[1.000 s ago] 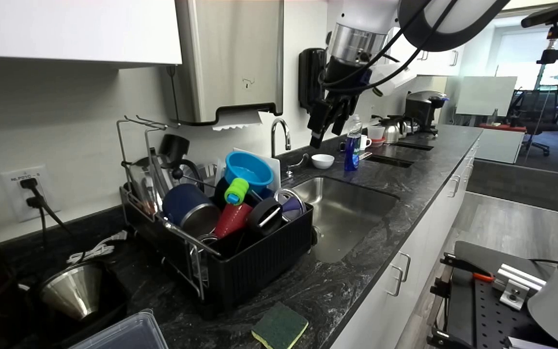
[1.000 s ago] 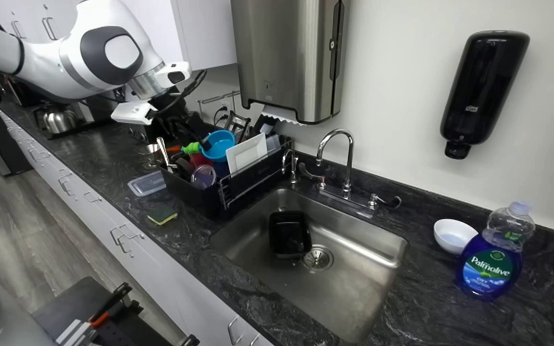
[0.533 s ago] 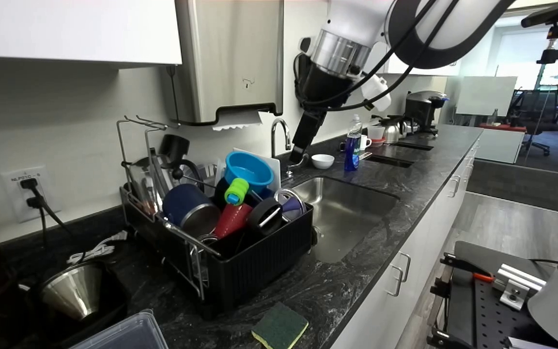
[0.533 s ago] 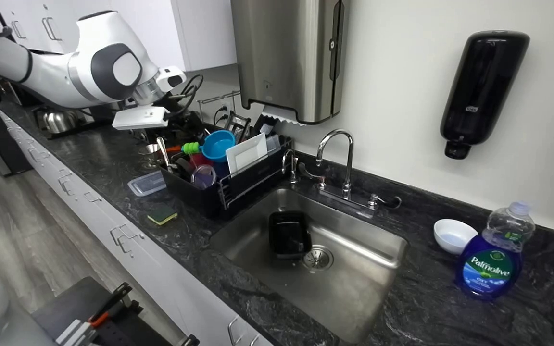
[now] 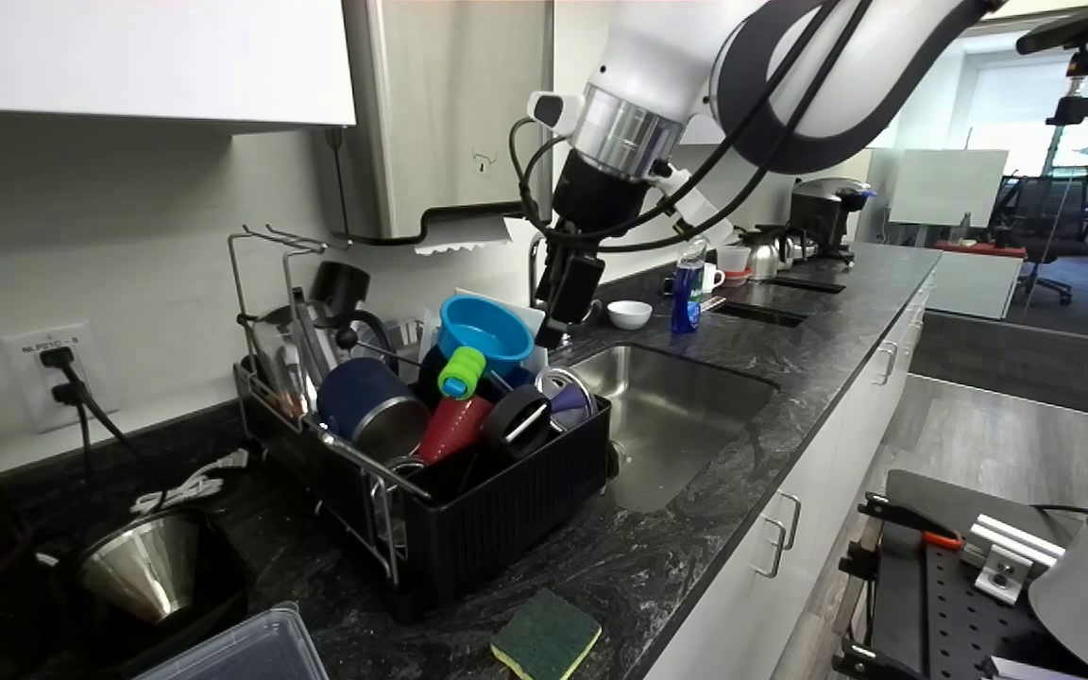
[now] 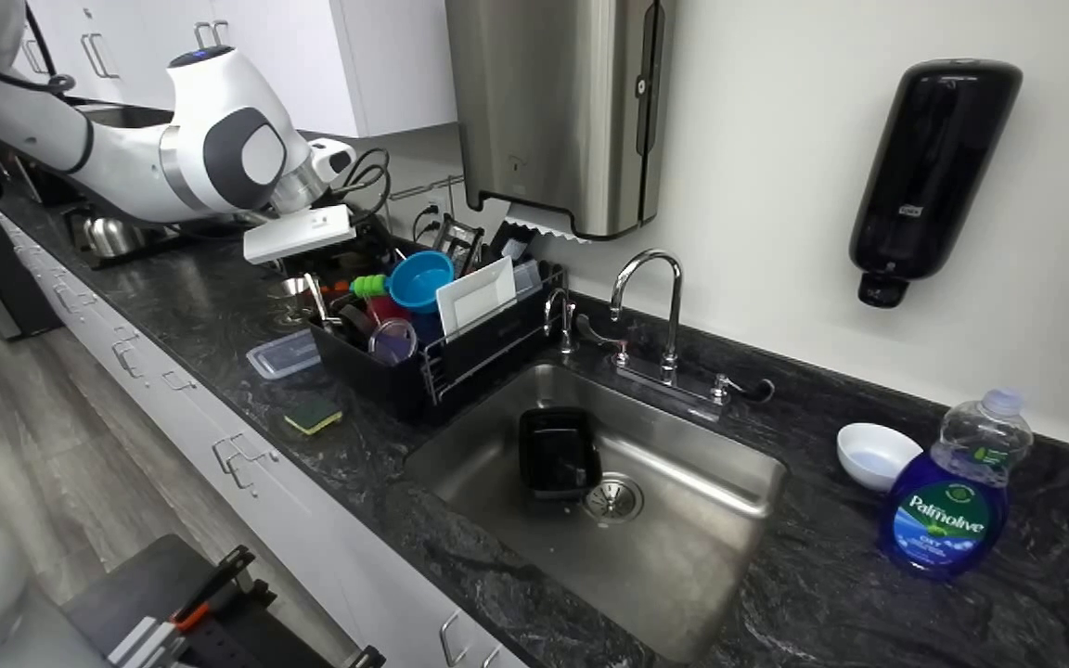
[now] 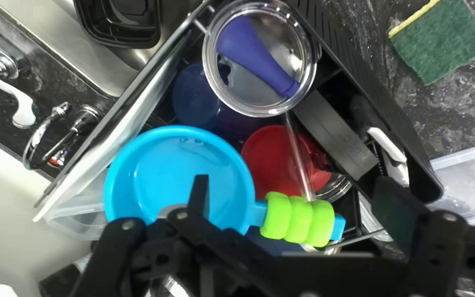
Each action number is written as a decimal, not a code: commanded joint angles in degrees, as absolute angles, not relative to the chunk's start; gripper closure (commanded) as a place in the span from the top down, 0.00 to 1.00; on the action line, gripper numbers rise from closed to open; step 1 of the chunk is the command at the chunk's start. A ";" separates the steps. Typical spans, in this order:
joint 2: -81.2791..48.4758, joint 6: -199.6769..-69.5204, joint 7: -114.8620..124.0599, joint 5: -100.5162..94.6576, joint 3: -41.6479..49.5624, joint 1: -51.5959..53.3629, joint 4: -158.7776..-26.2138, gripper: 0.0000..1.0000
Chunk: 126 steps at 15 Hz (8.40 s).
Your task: Pick up the light blue object and put it in the sink
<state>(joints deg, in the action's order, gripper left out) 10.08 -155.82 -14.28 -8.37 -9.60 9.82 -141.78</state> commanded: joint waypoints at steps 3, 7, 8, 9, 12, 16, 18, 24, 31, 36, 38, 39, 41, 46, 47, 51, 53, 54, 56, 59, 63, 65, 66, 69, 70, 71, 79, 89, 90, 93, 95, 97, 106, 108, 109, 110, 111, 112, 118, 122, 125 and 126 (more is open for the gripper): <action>9.15 -156.12 -27.42 -10.07 -8.57 11.90 -141.67 1.00; 9.61 -157.40 -33.72 -13.35 -8.72 12.55 -141.93 1.00; 9.41 -158.08 -35.04 -14.36 -8.68 12.63 -141.74 1.00; 9.36 -158.84 -35.78 -15.35 -8.65 12.46 -141.72 1.00; 9.51 -157.87 -31.64 -15.34 -9.06 12.18 -141.47 1.00; 9.50 -157.83 -31.65 -15.31 -9.09 12.35 -141.49 1.00; 9.50 -157.83 -31.65 -15.31 -9.09 12.35 -141.49 1.00; 6.18 -160.37 -39.41 -14.26 -9.33 15.25 -139.02 1.00; 1.01 -169.82 -60.38 -8.41 -8.74 18.54 -138.05 1.00; -0.88 -171.13 -78.73 1.60 -9.63 18.68 -136.85 1.00; -0.82 -170.89 -84.13 3.27 -9.49 18.33 -136.28 1.00; -0.77 -170.84 -86.00 3.43 -9.30 18.12 -135.96 1.00; -0.69 -170.99 -89.60 4.54 -8.97 17.96 -135.63 1.00; -0.97 -171.48 -93.85 4.96 -7.76 17.64 -135.77 1.00; -1.12 -171.43 -94.42 5.17 -7.56 17.64 -135.80 1.00; -1.69 -171.71 -95.01 4.52 -6.87 17.45 -136.04 1.00; -2.22 -172.27 -94.37 3.23 -6.39 17.36 -136.23 1.00; -2.52 -172.30 -94.12 2.75 -6.16 17.36 -136.23 1.00; -3.27 -172.47 -93.88 2.28 -5.76 17.38 -136.18 1.00; -3.96 -172.96 -93.59 1.70 -5.30 17.49 -136.27 1.00; -4.21 -173.18 -93.43 1.20 -5.10 17.60 -136.29 1.00; -4.20 -173.31 -93.42 1.01 -5.09 17.60 -136.32 1.00; -4.20 -173.39 -93.43 0.95 -5.10 17.59 -136.37 1.00; -4.46 -173.65 -93.12 0.58 -5.07 17.66 -136.31 1.00; -4.60 -173.71 -93.14 0.55 -5.11 17.69 -136.24 1.00; -4.76 -173.81 -93.22 0.63 -5.19 17.73 -136.14 1.00; -6.00 -175.17 -93.31 0.47 -5.11 17.95 -135.99 1.00; -5.78 -176.62 -93.12 -1.69 -4.78 17.99 -136.40 0.23; -5.73 -176.87 -93.04 -2.03 -4.71 17.98 -136.43 0.17; -5.63 -177.64 -92.71 -3.21 -4.27 18.07 -136.50 0.07; -5.27 -178.27 -91.17 -5.66 -3.15 18.50 -136.61 0.07; -4.05 -178.85 -86.51 -11.90 -0.97 19.06 -136.76 0.07; 5.95 -166.83 -58.18 -39.52 -1.12 18.30 -135.44 0.07; 7.58 -163.00 -53.39 -41.39 -3.01 18.68 -135.85 0.07; 8.07 -161.29 -51.73 -41.49 -3.79 18.99 -136.06 0.07; 8.61 -159.91 -51.54 -40.06 -7.08 16.64 -136.29 0.07; 8.75 -158.97 -50.40 -40.07 -7.80 16.71 -136.51 0.07; 8.86 -157.85 -49.68 -39.76 -8.56 16.69 -136.44 0.07; 8.91 -153.12 -44.63 -39.14 -9.97 15.72 -135.08 0.07; 8.82 -150.75 -41.48 -37.78 -9.33 14.18 -134.28 0.07; 9.12 -149.94 -39.37 -36.36 -8.80 12.96 -134.12 0.07; 9.23 -149.81 -39.21 -35.24 -8.60 12.70 -134.16 0.07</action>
<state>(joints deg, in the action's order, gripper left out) 8.75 -151.70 -40.39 -37.54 -8.17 13.74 -134.57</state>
